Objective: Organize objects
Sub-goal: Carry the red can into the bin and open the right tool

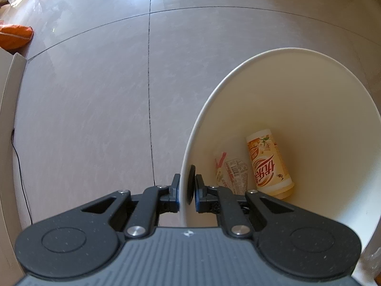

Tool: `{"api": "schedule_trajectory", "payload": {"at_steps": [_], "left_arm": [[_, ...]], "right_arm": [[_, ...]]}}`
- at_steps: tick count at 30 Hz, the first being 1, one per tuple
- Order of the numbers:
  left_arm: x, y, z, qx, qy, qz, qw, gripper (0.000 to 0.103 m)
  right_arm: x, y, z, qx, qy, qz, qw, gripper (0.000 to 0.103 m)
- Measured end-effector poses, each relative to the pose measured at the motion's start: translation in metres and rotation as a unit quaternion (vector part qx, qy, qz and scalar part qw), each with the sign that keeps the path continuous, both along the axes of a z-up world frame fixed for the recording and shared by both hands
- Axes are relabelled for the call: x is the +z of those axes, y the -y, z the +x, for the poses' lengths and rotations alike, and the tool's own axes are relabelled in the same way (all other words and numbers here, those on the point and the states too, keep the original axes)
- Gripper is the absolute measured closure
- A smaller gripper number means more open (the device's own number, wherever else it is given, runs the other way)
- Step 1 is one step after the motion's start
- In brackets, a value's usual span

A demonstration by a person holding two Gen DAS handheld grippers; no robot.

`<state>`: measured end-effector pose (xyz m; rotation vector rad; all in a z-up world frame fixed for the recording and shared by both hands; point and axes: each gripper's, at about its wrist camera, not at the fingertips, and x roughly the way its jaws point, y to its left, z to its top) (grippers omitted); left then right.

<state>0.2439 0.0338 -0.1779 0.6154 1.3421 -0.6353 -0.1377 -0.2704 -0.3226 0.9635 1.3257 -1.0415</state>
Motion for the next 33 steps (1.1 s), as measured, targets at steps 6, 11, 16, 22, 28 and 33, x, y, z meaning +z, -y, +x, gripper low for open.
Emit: {"api": "schedule_trajectory", "payload": {"at_steps": [6,11,16,22,28,33], "left_arm": [[-0.001,-0.002,0.002,0.011,-0.009,0.005,0.9999,0.094],[-0.003,-0.001,0.004,0.011,-0.009,0.005,0.9999,0.094],[-0.005,0.0,0.003,0.006,-0.009,0.006,0.9999,0.094],[-0.005,0.002,0.0,-0.005,-0.006,0.008,0.9999,0.094],[-0.006,0.002,-0.001,-0.002,-0.007,0.007,1.0,0.094],[-0.006,0.001,-0.001,-0.006,-0.007,0.007,0.9999,0.094]], "right_arm": [[0.059,-0.008,0.017,0.017,0.01,-0.003,1.0,0.046],[0.13,-0.03,0.041,0.073,0.036,-0.016,0.997,0.046],[0.193,-0.065,0.078,0.16,0.056,-0.036,0.985,0.046],[0.255,-0.115,0.132,0.257,0.104,-0.038,0.96,0.046],[0.286,-0.167,0.183,0.34,0.131,-0.05,0.93,0.046],[0.297,-0.2,0.217,0.396,0.144,-0.079,0.903,0.046]]}}
